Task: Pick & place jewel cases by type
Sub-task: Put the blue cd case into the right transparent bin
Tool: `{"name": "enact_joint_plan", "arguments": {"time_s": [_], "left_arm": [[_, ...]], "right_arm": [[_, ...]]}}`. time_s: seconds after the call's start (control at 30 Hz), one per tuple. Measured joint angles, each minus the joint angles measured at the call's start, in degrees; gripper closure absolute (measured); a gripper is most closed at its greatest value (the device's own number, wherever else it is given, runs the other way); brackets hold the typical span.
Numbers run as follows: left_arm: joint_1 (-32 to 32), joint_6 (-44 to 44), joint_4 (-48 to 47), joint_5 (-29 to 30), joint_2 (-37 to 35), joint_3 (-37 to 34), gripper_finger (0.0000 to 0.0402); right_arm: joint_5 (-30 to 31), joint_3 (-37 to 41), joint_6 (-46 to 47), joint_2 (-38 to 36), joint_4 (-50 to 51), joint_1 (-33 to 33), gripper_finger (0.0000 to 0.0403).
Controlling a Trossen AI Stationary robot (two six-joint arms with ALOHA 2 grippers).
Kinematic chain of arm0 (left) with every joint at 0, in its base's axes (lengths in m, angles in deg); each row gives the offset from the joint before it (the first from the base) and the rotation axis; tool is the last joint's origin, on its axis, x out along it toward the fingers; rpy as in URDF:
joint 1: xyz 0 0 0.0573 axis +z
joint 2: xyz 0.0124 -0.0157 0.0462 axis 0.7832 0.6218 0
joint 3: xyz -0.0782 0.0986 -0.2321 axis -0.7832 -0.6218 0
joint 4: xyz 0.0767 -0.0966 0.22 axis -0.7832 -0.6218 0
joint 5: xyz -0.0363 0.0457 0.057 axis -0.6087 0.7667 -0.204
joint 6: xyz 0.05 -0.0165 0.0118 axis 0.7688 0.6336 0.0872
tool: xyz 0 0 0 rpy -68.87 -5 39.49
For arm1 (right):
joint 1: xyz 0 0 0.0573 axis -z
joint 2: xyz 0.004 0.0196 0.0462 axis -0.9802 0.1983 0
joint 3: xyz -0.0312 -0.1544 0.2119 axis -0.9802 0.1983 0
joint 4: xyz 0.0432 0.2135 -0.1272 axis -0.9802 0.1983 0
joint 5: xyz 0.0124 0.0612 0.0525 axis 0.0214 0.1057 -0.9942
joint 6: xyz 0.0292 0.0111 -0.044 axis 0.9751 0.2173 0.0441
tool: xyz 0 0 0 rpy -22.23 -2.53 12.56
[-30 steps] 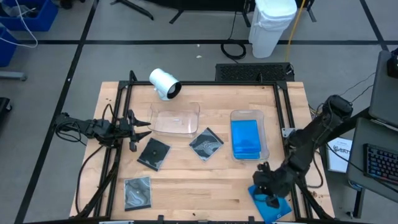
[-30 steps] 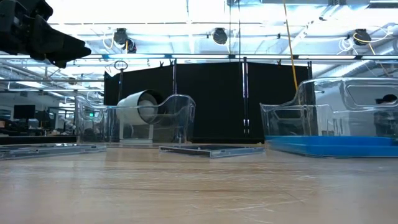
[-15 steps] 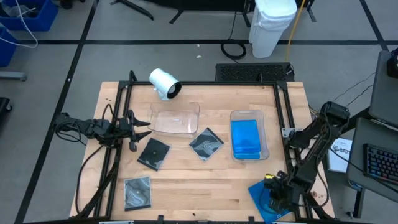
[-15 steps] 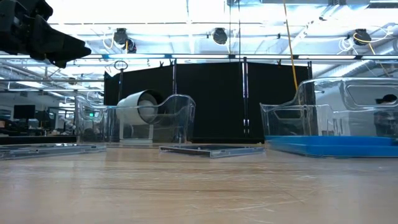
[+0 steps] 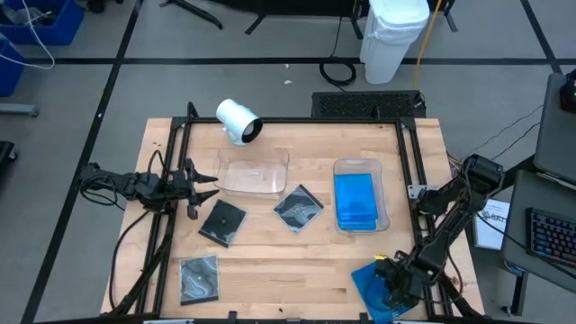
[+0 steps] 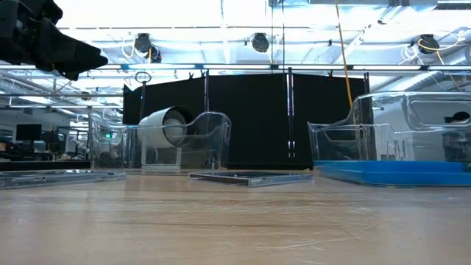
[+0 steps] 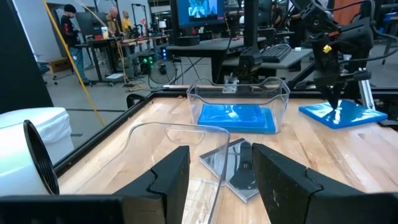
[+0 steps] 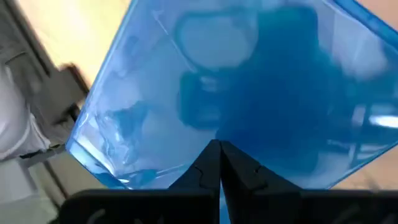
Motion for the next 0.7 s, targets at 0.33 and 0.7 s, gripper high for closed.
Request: {"name": "enact_joint_plan", "arguments": {"time_s": [0.33,0.7], "left_arm": [[0.00,0.00,0.00,0.01,0.01,0.00,0.0222],[0.00,0.00,-0.02,0.00,0.01,0.00,0.0222]], "right_arm": [[7.94,0.12,-31.19,0.09,-11.29,11.27,0.0403],[-7.00,0.10,-29.08,0.00,-13.92,13.85,0.0403]]}}
